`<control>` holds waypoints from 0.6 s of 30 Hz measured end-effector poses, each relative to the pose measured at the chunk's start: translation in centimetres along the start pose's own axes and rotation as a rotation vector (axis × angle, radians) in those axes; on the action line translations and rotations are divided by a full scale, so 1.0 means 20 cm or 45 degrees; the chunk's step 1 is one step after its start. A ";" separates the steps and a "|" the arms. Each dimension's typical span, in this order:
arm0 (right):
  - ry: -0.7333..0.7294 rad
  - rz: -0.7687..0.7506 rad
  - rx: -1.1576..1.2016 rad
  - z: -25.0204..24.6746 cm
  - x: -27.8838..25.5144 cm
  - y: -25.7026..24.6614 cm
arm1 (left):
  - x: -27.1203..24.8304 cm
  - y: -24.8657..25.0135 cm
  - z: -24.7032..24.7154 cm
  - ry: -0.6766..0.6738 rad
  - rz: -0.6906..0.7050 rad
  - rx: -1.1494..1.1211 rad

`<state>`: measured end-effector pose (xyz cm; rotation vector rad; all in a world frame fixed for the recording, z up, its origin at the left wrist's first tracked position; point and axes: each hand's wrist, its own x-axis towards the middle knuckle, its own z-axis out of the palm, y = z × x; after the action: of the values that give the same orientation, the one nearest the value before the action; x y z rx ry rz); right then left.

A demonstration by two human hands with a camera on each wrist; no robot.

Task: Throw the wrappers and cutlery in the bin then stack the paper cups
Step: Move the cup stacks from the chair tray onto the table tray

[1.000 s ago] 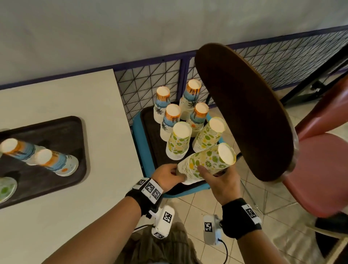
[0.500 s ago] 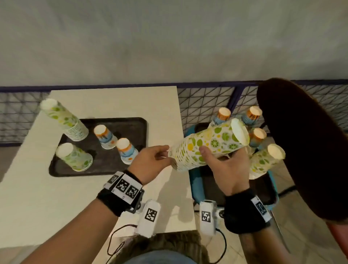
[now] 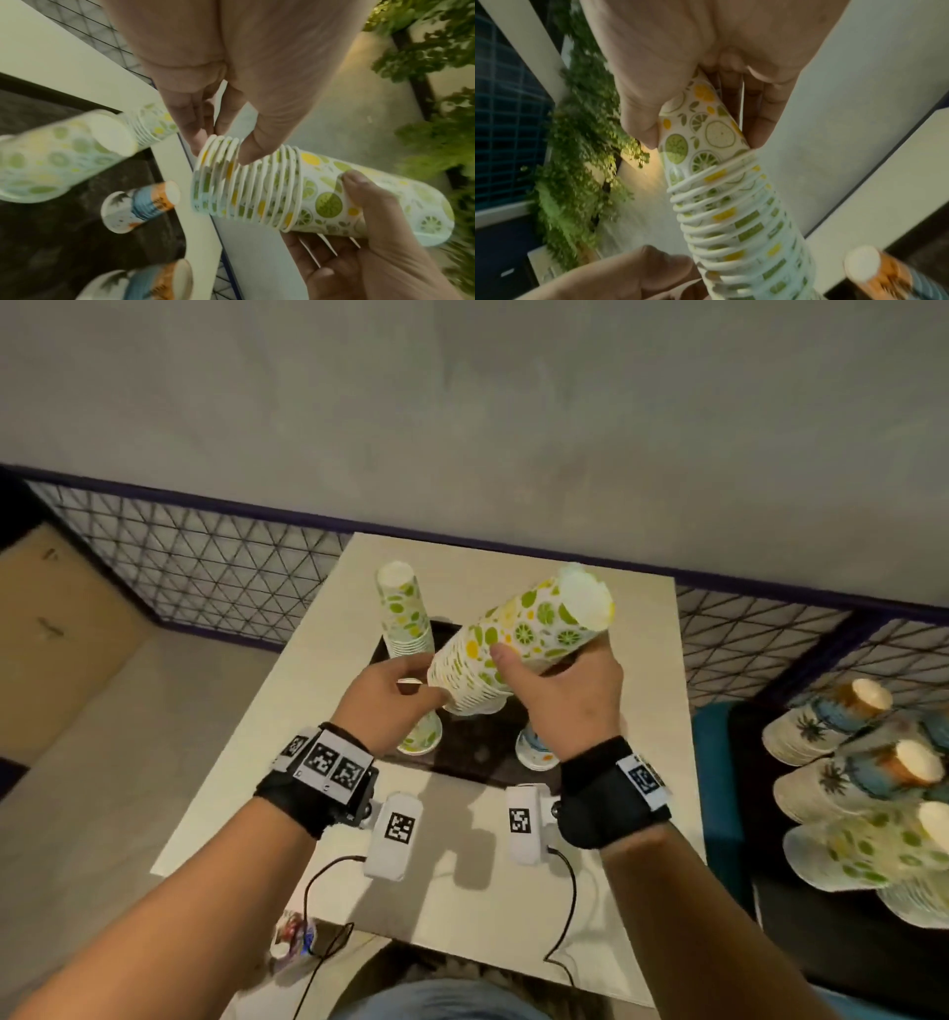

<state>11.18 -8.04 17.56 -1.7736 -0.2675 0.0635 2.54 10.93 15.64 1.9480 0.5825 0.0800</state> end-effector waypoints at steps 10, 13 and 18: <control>-0.224 0.011 -0.265 0.62 0.07 0.22 | 0.20 -0.50 -0.11 0.016 -0.294 -0.158; -0.276 0.007 -0.361 0.70 0.08 0.29 | 0.27 -0.65 -0.07 -0.054 -0.394 -0.297; -0.334 0.015 -0.462 0.71 0.09 0.40 | 0.36 -0.96 0.07 -0.127 -0.411 -0.395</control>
<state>11.45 4.40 6.77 -2.1290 -0.4817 0.2721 2.39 19.16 -3.30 1.5309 0.7626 -0.1232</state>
